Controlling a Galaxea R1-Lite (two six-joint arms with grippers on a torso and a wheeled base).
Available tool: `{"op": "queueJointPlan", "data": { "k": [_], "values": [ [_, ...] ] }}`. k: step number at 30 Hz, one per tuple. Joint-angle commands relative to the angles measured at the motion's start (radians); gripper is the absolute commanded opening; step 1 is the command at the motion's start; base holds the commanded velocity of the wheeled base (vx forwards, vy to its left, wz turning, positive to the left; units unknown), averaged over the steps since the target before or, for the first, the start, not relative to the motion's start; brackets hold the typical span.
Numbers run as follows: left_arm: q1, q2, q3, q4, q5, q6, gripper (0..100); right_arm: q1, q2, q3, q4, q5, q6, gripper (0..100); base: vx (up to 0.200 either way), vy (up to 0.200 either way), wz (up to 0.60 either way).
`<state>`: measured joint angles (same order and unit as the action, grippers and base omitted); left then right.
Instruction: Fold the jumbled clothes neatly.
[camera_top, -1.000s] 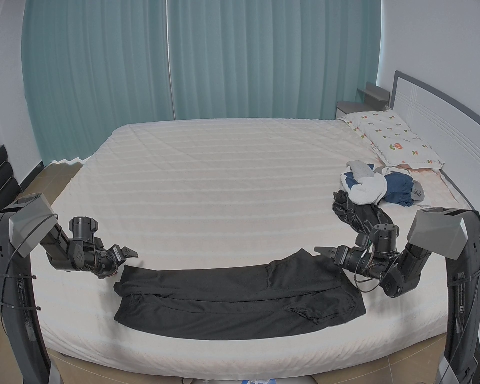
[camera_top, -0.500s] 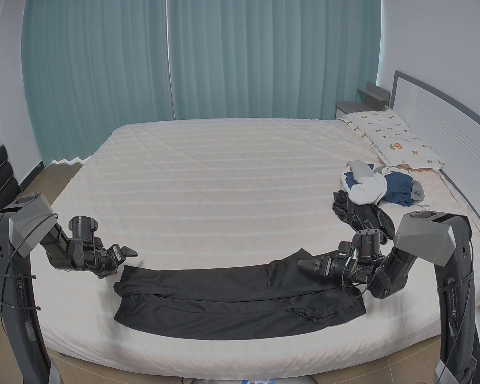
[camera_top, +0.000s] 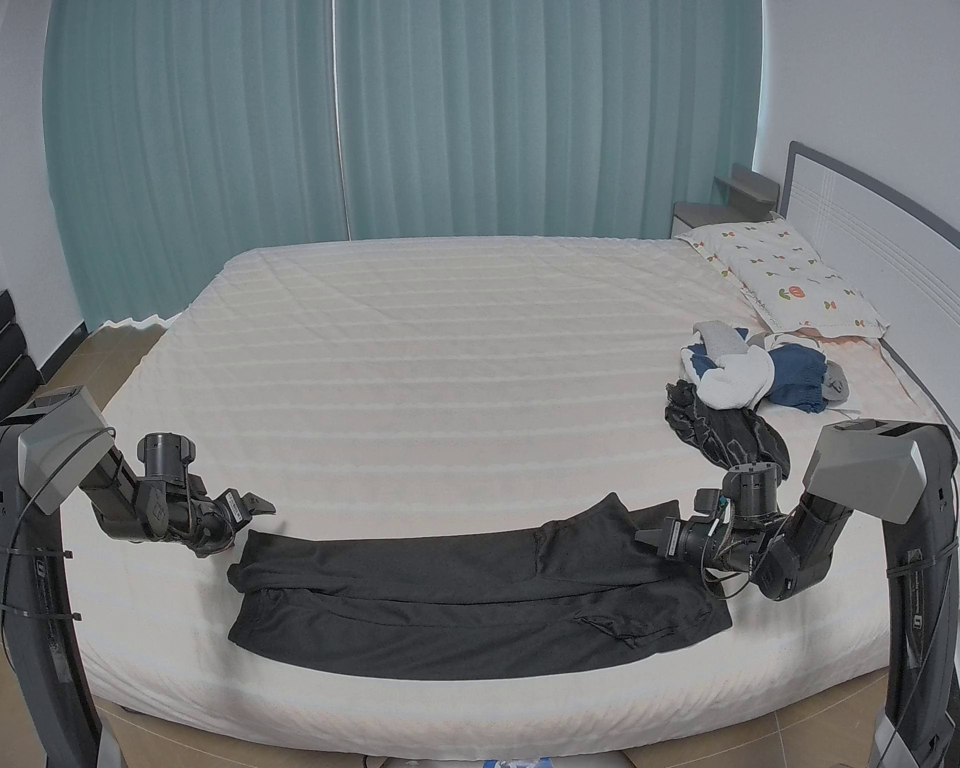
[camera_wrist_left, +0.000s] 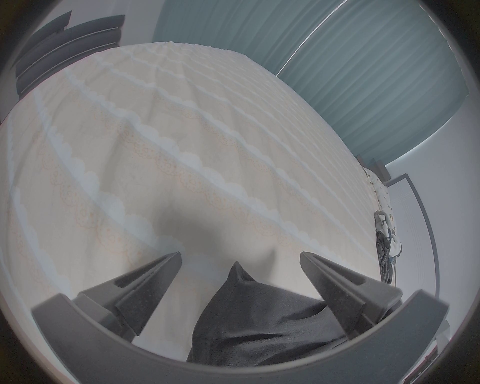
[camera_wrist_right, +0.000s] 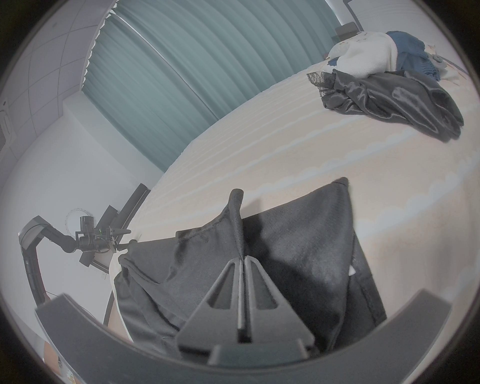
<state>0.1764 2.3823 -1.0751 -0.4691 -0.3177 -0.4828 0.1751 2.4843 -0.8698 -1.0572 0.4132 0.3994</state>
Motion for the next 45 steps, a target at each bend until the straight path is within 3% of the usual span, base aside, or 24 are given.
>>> {"op": "queueJointPlan", "data": {
  "k": [1, 33, 34, 40, 45],
  "values": [
    [0.0, 0.0, 0.001, 0.0, 0.0, 0.0, 100, -0.016, -0.042, 0.034, -0.001, 0.001, -0.001, 0, 0.0, 0.0, 0.0],
    [0.0, 0.0, 0.001, 0.0, 0.0, 0.001, 100, -0.052, -0.041, 0.066, 0.082, -0.01, 0.001, 0, 0.0, 0.0, 0.0],
    [0.0, 0.0, 0.0, 0.0, 0.0, 0.001, 100, -0.049, -0.038, 0.063, 0.082, -0.01, 0.001, 100, 0.0, 0.0, 0.0],
    [0.0, -0.005, 0.001, 0.0, -0.001, -0.002, 100, -0.055, -0.051, 0.058, 0.082, -0.011, 0.004, 100, 0.0, 0.0, 0.0],
    [0.02, -0.061, 0.007, 0.009, -0.003, -0.007, 100, -0.069, -0.145, 0.078, 0.082, -0.013, 0.056, 100, 0.0, 0.0, 0.0]
  ]
}}
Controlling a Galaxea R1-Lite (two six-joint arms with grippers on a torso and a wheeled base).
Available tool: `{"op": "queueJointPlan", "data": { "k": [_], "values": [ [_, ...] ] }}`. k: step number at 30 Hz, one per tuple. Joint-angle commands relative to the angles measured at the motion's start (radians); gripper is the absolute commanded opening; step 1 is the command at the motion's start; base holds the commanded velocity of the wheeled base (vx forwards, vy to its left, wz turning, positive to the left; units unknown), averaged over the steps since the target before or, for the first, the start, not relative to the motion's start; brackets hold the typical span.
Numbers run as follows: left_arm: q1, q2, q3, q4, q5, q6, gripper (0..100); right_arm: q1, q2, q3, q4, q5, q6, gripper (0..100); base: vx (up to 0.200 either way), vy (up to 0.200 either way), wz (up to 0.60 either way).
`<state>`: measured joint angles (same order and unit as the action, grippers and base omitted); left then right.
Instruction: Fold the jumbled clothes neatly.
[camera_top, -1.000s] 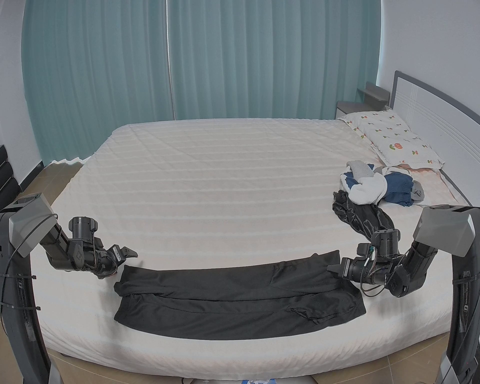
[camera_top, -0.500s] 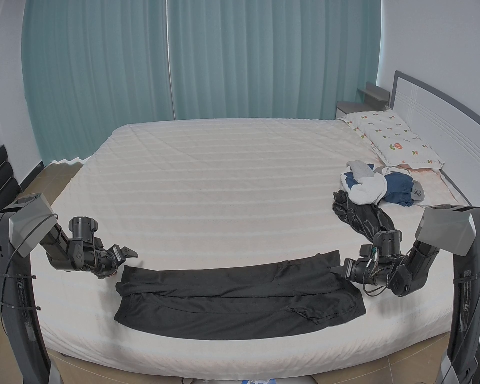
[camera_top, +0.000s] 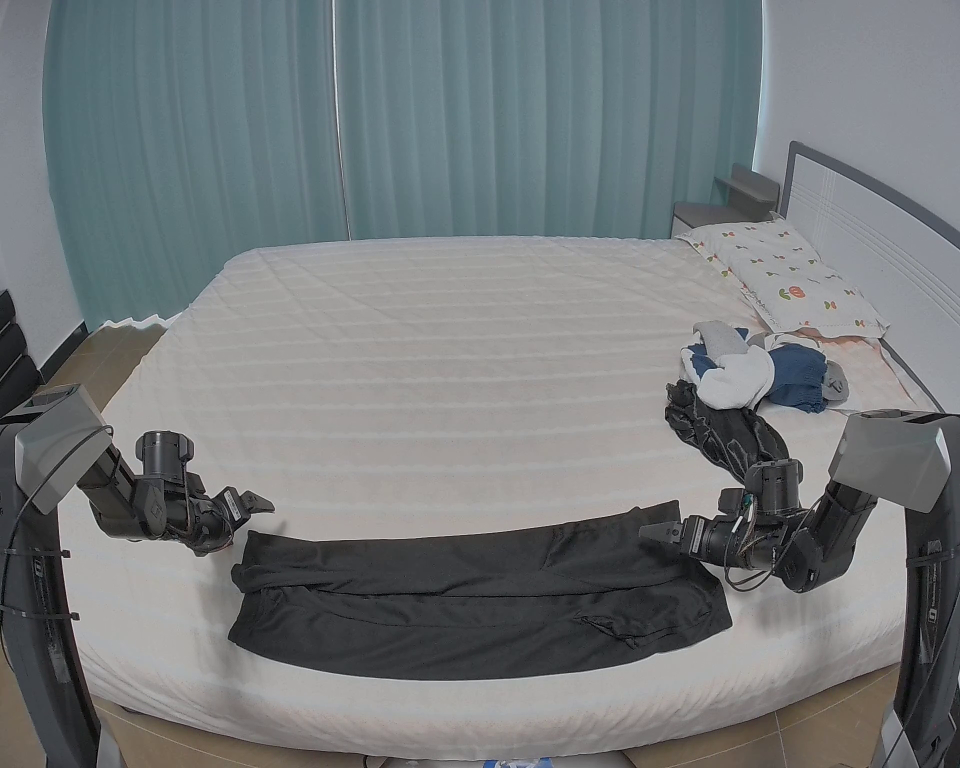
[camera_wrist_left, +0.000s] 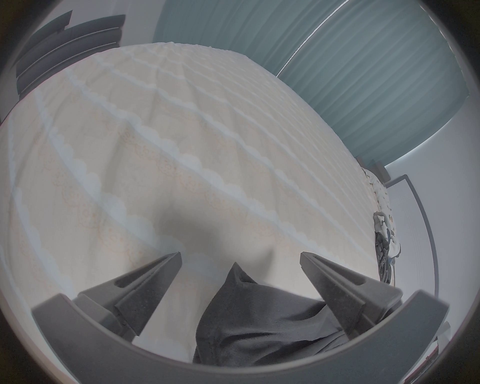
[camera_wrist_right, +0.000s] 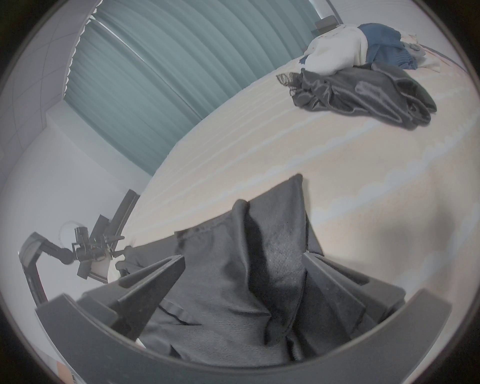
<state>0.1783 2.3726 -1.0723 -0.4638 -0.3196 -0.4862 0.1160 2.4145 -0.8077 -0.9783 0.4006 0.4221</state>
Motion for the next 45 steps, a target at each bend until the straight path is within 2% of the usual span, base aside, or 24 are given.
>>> {"op": "queueJointPlan", "data": {
  "k": [1, 4, 5, 7, 10, 12, 16, 23, 24, 30, 35, 40, 45],
  "values": [
    [0.026, -0.075, 0.008, 0.007, -0.003, -0.005, 100, -0.004, -0.095, 0.028, 0.003, -0.008, 0.056, 100, 0.0, 0.0, 0.0],
    [0.03, -0.165, 0.02, 0.056, -0.001, -0.02, 100, 0.033, -0.141, 0.082, -0.011, -0.106, 0.147, 100, 0.0, 0.0, 0.0],
    [0.03, -0.174, 0.022, 0.065, -0.001, -0.023, 100, 0.037, -0.144, 0.085, -0.011, -0.117, 0.156, 100, 0.0, 0.0, 0.0],
    [0.024, -0.231, 0.018, 0.155, -0.001, -0.029, 100, 0.07, -0.166, 0.114, -0.025, -0.186, 0.25, 100, 0.0, 0.0, 0.0],
    [0.012, -0.253, 0.025, 0.209, 0.001, -0.028, 100, 0.114, -0.189, 0.136, -0.031, -0.23, 0.365, 100, 0.0, 0.0, 0.0],
    [0.01, -0.265, 0.046, 0.22, 0.001, -0.034, 100, 0.134, -0.195, 0.143, -0.025, -0.25, 0.411, 100, 0.0, 0.0, 0.0],
    [0.001, -0.282, 0.183, 0.218, 0.004, -0.068, 100, 0.165, -0.193, 0.163, -0.019, -0.289, 0.488, 100, 0.0, 0.0, 0.0],
    [-0.076, -0.296, 0.278, 0.188, 0.031, -0.212, 100, 0.18, -0.201, 0.203, -0.023, -0.29, 0.521, 100, 0.0, 0.0, 0.0],
    [-0.103, -0.292, 0.282, 0.185, 0.077, -0.242, 100, 0.185, -0.201, 0.219, -0.031, -0.292, 0.526, 100, 0.0, 0.0, 0.0],
    [-0.166, -0.282, 0.307, 0.186, 0.183, -0.252, 100, 0.179, -0.195, 0.231, -0.031, -0.333, 0.527, 100, 0.0, 0.0, 0.0],
    [-0.174, -0.266, 0.336, 0.179, 0.194, -0.264, 100, 0.182, -0.202, 0.239, -0.031, -0.338, 0.529, 100, 0.0, 0.0, 0.0],
    [-0.174, -0.242, 0.338, 0.114, 0.198, -0.307, 100, 0.185, -0.199, 0.242, -0.033, -0.339, 0.529, 100, 0.0, 0.0, 0.0],
    [-0.181, -0.205, 0.336, 0.056, 0.246, -0.319, 100, 0.197, -0.202, 0.243, -0.033, -0.339, 0.53, 100, 0.0, 0.0, 0.0]
  ]
}}
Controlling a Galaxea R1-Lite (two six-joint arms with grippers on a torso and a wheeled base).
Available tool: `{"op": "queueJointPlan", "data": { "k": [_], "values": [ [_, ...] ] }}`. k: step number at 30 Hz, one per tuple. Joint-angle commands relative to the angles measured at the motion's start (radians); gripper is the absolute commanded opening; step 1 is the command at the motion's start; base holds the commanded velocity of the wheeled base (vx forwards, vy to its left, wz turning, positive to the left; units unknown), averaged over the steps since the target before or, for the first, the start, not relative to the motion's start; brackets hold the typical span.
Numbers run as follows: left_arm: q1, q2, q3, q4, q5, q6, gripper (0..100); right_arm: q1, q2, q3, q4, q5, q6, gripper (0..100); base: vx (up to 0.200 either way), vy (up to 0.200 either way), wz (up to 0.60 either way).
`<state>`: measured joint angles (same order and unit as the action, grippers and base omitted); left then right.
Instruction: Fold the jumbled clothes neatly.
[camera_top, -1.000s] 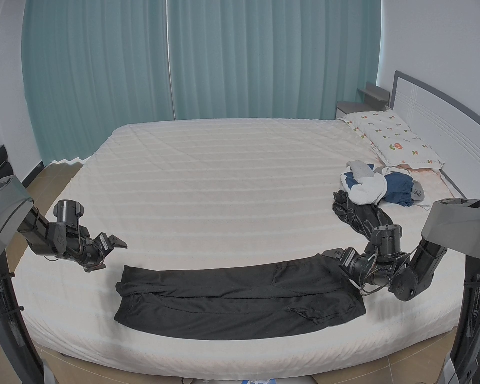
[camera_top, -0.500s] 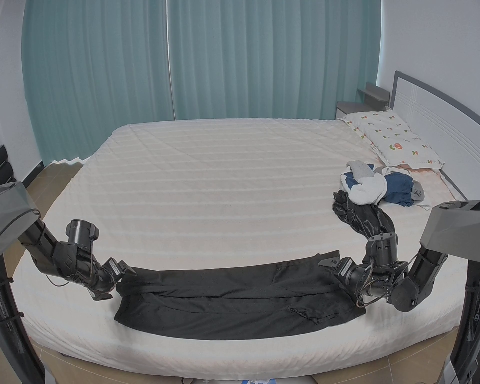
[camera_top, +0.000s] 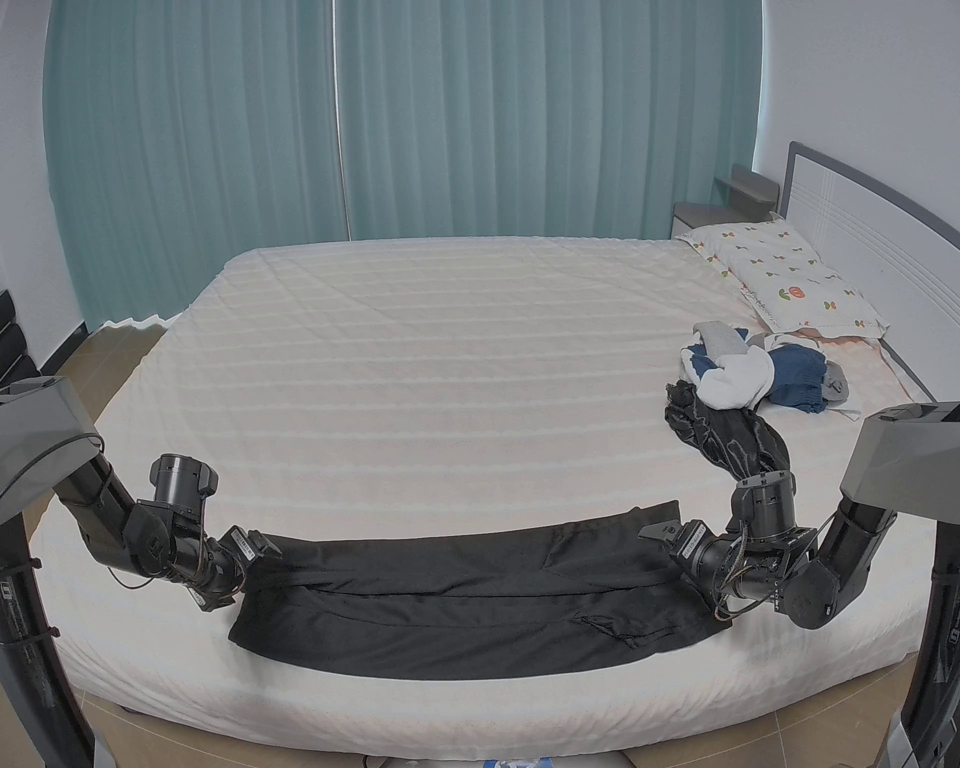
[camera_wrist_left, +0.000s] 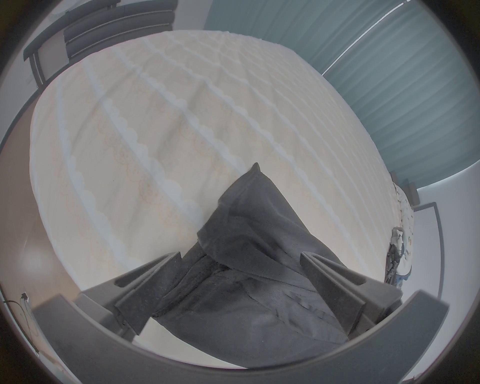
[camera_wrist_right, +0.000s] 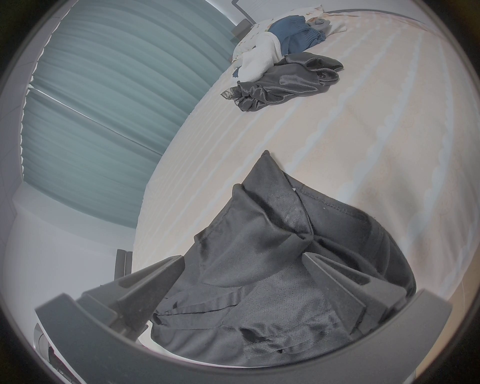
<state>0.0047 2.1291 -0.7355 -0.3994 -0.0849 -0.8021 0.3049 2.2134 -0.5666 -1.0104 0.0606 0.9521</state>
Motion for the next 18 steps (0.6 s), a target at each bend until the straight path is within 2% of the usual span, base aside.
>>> {"op": "queueJointPlan", "data": {
  "k": [1, 10, 11, 18],
  "values": [
    [-0.012, 0.045, -0.004, -0.009, 0.022, -0.003, 100, 0.01, -0.001, 0.001, -0.002, -0.001, 0.0, 100, 0.0, 0.0, 0.0],
    [-0.025, 0.074, -0.01, -0.067, 0.073, -0.014, 100, 0.022, 0.0, 0.001, -0.002, -0.012, 0.0, 100, 0.0, 0.0, 0.0],
    [-0.025, 0.077, -0.01, -0.076, 0.086, -0.017, 0, 0.03, 0.0, 0.001, -0.002, -0.012, 0.002, 100, 0.0, 0.0, 0.0],
    [-0.031, 0.083, 0.007, -0.144, 0.155, -0.029, 0, 0.08, 0.0, -0.009, 0.013, -0.031, 0.109, 100, 0.0, 0.0, 0.0]
  ]
}}
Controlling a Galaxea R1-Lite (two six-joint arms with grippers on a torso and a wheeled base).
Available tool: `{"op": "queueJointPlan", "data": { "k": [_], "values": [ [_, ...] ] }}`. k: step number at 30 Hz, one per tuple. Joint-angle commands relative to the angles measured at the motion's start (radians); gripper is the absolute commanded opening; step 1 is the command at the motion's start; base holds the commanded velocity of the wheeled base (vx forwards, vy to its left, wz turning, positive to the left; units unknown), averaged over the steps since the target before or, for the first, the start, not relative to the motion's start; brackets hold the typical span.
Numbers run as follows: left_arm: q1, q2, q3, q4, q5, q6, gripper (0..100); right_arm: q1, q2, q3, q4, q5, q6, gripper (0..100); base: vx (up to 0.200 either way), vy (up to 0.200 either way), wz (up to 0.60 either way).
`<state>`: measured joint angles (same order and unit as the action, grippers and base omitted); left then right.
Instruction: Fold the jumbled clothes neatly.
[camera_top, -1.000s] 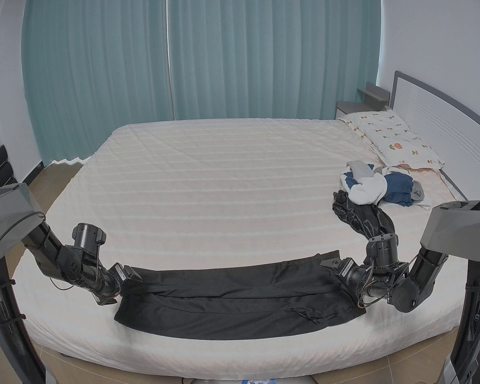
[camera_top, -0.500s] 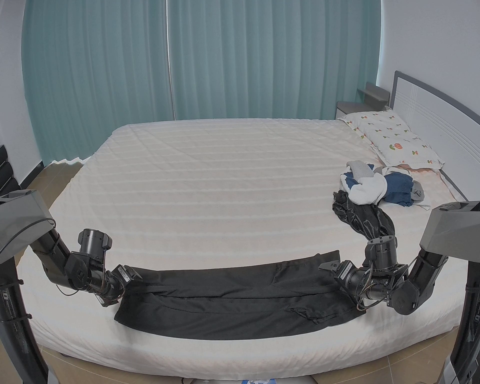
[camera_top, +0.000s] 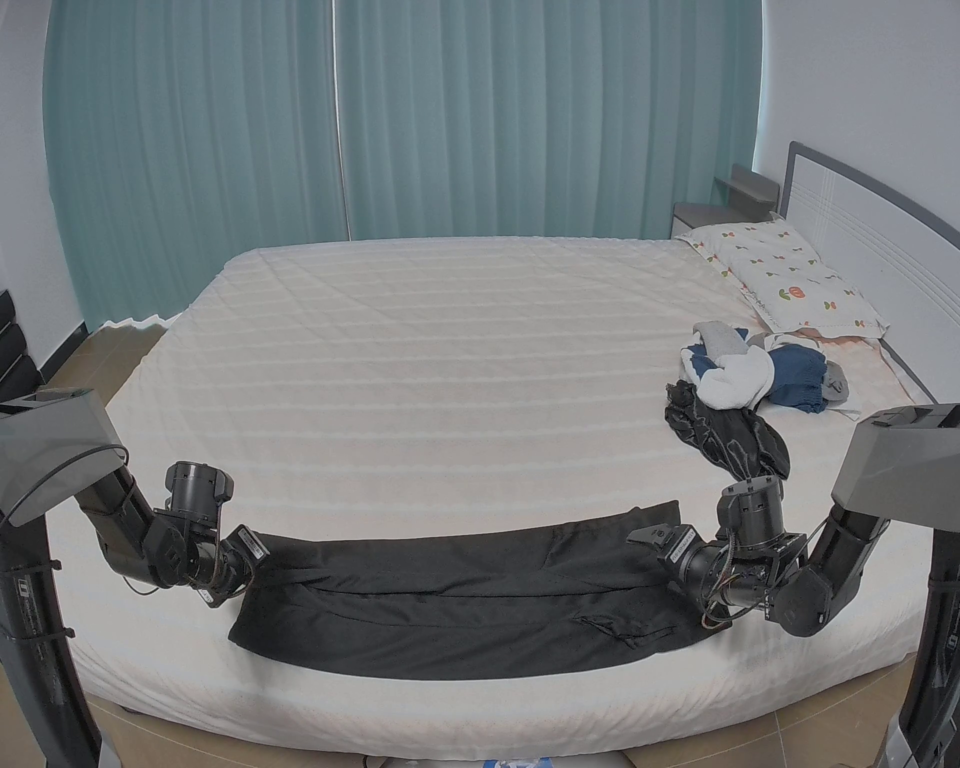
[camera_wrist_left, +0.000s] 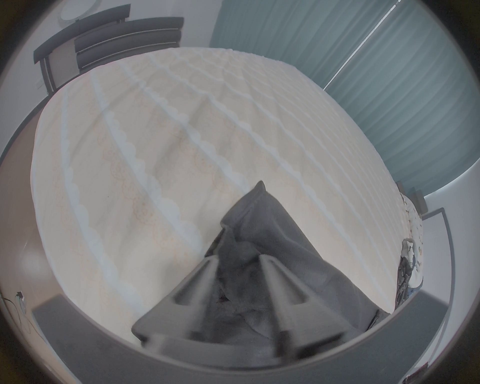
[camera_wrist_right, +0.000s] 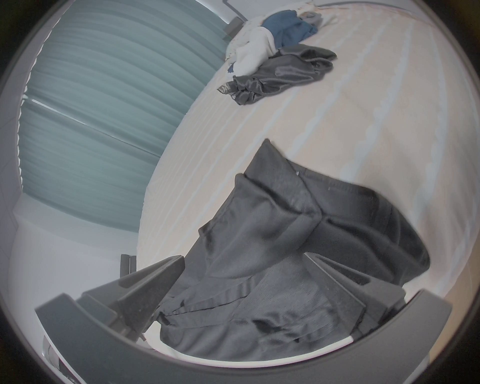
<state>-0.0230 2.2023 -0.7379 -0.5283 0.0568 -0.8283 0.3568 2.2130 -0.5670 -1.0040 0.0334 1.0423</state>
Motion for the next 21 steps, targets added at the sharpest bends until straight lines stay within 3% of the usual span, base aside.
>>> {"op": "queueJointPlan", "data": {
  "k": [1, 5, 9, 21],
  "values": [
    [-0.003, 0.002, 0.017, -0.03, 0.02, -0.009, 0, 0.037, 0.013, -0.013, 0.01, -0.007, 0.022, 100, 0.0, 0.0, 0.0],
    [-0.006, -0.001, 0.026, -0.081, 0.032, -0.049, 0, 0.047, 0.05, -0.048, 0.013, -0.02, 0.027, 100, 0.0, 0.0, 0.0],
    [-0.014, -0.006, 0.049, -0.16, 0.054, -0.054, 0, 0.051, 0.1, -0.132, 0.097, -0.084, 0.025, 100, 0.0, 0.0, 0.0],
    [-0.014, -0.012, 0.052, -0.176, 0.057, -0.055, 0, 0.05, 0.117, -0.215, 0.165, -0.109, 0.028, 100, 0.0, 0.0, 0.0]
  ]
}}
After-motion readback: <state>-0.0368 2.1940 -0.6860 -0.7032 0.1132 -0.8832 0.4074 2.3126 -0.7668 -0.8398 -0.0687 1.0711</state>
